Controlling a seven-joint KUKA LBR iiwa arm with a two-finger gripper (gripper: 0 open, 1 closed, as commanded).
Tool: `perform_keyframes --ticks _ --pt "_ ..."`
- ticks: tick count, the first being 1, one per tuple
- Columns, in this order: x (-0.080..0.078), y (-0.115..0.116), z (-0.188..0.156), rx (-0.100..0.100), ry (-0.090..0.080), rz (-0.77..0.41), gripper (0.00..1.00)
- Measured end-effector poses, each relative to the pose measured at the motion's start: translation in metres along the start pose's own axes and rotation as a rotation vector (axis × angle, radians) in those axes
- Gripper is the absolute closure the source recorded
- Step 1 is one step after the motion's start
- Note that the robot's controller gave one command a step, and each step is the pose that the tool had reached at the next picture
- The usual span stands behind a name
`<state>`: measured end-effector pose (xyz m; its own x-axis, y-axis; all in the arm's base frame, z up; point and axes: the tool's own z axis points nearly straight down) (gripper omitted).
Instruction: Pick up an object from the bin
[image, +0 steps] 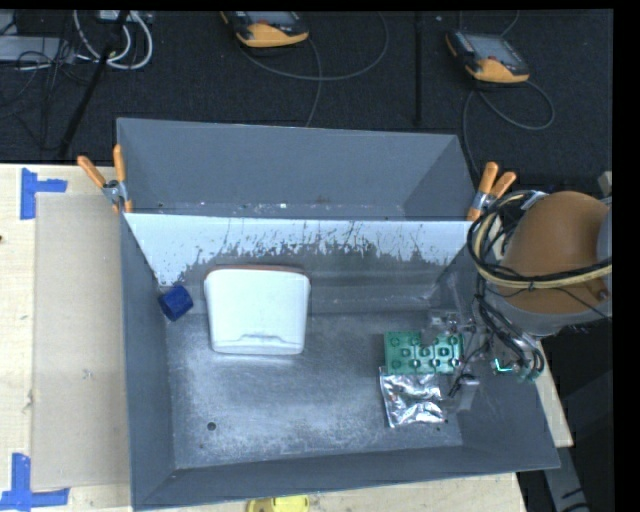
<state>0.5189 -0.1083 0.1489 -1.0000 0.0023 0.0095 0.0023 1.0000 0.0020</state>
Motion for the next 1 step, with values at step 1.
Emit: perform_keyframes --ticks 1 --pt "0.0237 -0.0159 0.0802 0.002 -0.008 -0.406 0.0"
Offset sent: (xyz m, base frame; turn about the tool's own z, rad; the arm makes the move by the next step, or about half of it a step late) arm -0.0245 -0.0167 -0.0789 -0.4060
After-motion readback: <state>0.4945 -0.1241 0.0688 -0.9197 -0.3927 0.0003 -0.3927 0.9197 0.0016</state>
